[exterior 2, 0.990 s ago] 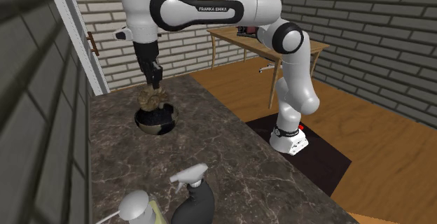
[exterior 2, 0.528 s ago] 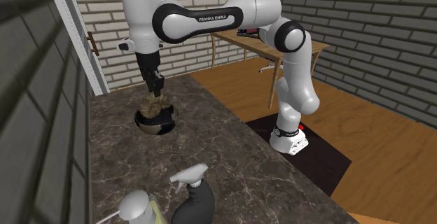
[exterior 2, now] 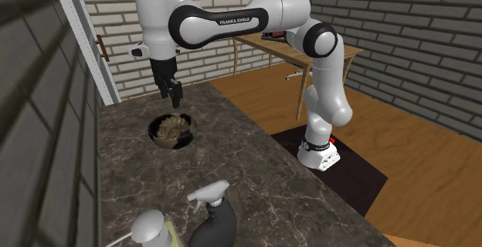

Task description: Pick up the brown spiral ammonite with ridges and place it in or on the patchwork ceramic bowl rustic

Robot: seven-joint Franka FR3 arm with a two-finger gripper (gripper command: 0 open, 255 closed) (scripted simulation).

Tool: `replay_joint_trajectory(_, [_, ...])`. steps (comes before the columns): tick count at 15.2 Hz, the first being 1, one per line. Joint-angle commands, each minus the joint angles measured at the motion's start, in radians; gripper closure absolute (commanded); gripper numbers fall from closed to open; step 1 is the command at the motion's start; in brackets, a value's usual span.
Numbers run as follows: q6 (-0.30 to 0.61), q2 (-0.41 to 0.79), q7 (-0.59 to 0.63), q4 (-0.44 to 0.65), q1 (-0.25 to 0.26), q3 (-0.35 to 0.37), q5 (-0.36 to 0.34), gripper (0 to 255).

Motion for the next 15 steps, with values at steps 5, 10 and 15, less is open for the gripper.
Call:
replay_joint_trajectory(5, [-0.037,0.007,-0.001,0.044,0.001,0.001,0.0,0])
replay_joint_trajectory(10, [-0.148,0.041,-0.003,0.189,0.005,0.002,0.0,0])
replay_joint_trajectory(15, [-0.148,0.041,-0.003,0.189,0.005,0.002,0.0,0])
